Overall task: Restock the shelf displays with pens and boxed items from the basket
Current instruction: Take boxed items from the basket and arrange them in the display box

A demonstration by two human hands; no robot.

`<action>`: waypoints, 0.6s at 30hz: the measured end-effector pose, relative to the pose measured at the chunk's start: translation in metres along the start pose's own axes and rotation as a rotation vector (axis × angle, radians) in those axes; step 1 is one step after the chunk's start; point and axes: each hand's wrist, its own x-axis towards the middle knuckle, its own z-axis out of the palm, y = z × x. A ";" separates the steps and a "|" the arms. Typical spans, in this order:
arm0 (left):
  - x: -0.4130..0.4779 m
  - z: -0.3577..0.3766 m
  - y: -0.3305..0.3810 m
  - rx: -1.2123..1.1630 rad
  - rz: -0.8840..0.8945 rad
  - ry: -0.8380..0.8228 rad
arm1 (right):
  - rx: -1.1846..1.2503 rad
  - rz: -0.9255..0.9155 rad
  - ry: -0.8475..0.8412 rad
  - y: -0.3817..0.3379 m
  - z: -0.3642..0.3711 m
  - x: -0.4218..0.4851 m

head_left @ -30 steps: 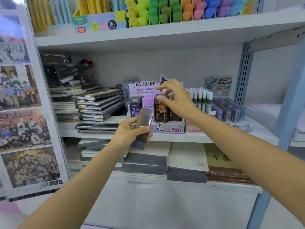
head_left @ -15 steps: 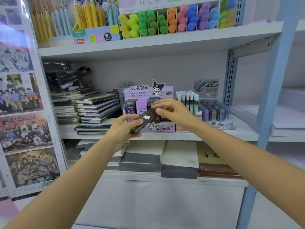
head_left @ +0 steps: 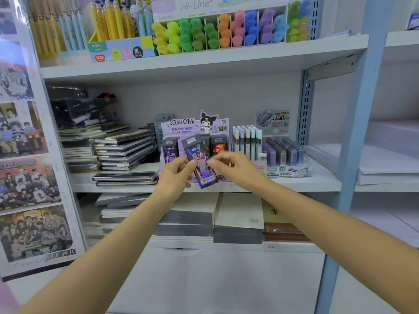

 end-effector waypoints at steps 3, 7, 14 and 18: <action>0.002 0.007 -0.003 0.194 0.106 -0.034 | 0.030 -0.057 0.057 -0.010 -0.008 0.007; 0.005 0.015 -0.014 0.273 0.179 -0.057 | -0.062 -0.075 0.048 -0.020 -0.025 0.022; 0.011 0.028 -0.057 0.952 0.363 -0.116 | -0.230 -0.078 0.377 -0.019 -0.060 0.046; 0.009 0.031 -0.066 1.063 0.437 -0.085 | -0.368 -0.075 0.349 -0.008 -0.047 0.054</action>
